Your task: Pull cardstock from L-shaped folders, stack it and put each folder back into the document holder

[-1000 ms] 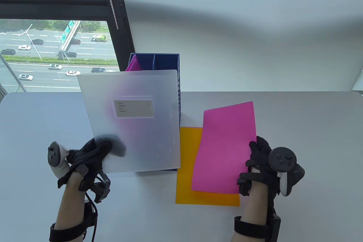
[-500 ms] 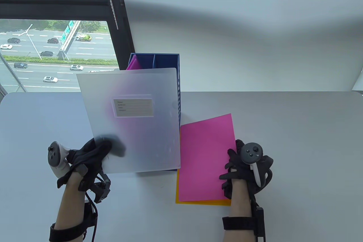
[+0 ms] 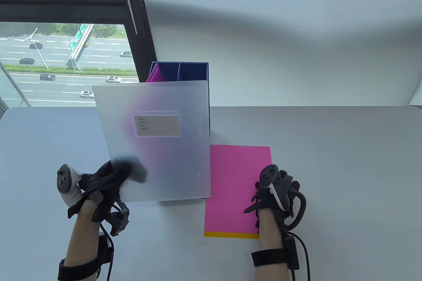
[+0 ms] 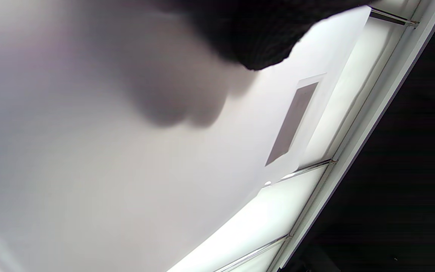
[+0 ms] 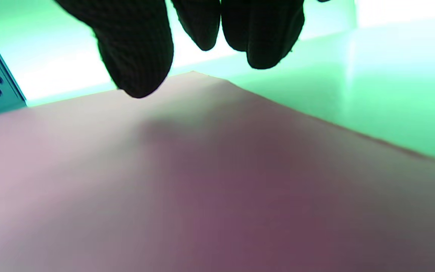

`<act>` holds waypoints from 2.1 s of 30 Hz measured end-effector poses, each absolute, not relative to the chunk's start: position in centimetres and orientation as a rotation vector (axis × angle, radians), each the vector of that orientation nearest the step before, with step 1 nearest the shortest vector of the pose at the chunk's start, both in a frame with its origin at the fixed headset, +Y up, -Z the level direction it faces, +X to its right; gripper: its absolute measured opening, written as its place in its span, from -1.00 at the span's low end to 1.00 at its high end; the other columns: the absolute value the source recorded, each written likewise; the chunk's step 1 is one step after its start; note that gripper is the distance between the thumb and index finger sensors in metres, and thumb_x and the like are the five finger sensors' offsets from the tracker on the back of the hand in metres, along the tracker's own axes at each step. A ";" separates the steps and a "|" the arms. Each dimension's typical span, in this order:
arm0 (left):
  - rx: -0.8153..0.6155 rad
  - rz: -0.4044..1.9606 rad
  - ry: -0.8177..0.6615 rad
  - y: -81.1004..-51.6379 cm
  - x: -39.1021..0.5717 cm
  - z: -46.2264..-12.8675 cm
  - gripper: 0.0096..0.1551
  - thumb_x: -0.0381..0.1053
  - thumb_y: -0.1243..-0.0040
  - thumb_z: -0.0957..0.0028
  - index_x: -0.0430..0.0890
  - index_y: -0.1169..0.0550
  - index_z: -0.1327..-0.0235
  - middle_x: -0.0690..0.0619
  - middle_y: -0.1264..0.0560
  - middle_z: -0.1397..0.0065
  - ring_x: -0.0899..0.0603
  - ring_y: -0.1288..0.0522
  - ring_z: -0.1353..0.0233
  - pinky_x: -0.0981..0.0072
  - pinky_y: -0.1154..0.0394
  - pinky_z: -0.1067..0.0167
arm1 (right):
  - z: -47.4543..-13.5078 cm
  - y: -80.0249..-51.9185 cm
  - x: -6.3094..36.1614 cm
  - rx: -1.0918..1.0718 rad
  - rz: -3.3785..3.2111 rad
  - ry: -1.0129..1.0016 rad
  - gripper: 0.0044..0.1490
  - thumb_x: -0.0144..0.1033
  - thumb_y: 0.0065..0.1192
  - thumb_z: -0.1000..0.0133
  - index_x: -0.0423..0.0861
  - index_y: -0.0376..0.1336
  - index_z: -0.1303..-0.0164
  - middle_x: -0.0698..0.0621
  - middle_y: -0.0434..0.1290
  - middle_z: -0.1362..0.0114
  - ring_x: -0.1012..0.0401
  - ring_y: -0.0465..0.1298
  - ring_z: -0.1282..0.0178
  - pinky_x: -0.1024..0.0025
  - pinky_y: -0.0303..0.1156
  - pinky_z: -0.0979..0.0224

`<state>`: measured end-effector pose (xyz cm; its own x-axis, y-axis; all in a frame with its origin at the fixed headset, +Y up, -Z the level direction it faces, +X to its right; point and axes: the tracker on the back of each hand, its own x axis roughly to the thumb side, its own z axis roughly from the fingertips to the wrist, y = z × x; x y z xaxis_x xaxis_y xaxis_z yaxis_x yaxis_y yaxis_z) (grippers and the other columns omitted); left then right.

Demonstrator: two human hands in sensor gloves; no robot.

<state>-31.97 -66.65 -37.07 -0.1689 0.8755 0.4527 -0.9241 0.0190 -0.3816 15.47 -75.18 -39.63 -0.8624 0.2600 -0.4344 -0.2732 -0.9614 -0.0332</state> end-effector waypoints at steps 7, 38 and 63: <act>0.082 1.583 -0.710 -66.7 -31.7 -37.1 -0.55 0.04 -0.18 -0.24 -0.08 -0.62 -0.31 -0.03 -0.67 -0.19 -0.19 -0.73 -0.11 -0.20 -0.43 -0.35 | -37.4 -67.4 14.8 -0.433 2.622 -0.308 -0.13 0.12 0.47 -0.18 0.09 0.15 -0.64 0.01 0.30 -0.60 0.11 0.43 -0.34 -0.08 -0.04 -0.68; 0.072 1.140 -0.744 -65.5 -27.0 -36.0 -0.58 0.05 -0.34 -0.20 -0.05 -0.63 -0.25 0.00 -0.63 -0.16 -0.20 -0.68 -0.12 -0.28 -0.36 -0.38 | -32.1 -58.6 9.1 0.277 2.149 -0.643 -0.52 -0.14 0.36 -0.26 0.12 0.35 -0.40 0.10 0.54 -0.32 0.19 0.57 -0.14 -0.04 0.05 -0.68; 0.275 1.004 -0.765 -62.0 -27.3 -33.5 -0.51 0.05 -0.26 -0.21 -0.31 -0.74 -0.07 0.00 -0.76 0.26 -0.17 -0.79 0.30 -0.17 -0.47 -0.31 | -30.7 -57.9 10.3 0.205 2.152 -0.858 -0.45 -0.19 0.15 -0.36 0.16 0.19 -0.60 0.09 0.37 -0.57 0.12 0.45 -0.42 -0.07 -0.12 -0.72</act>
<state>-27.29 -61.99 -33.50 0.3086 0.6555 0.6893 -0.8384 0.5297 -0.1283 10.27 -57.91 -30.71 -0.6723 0.6189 0.4060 -0.7285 -0.4559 -0.5114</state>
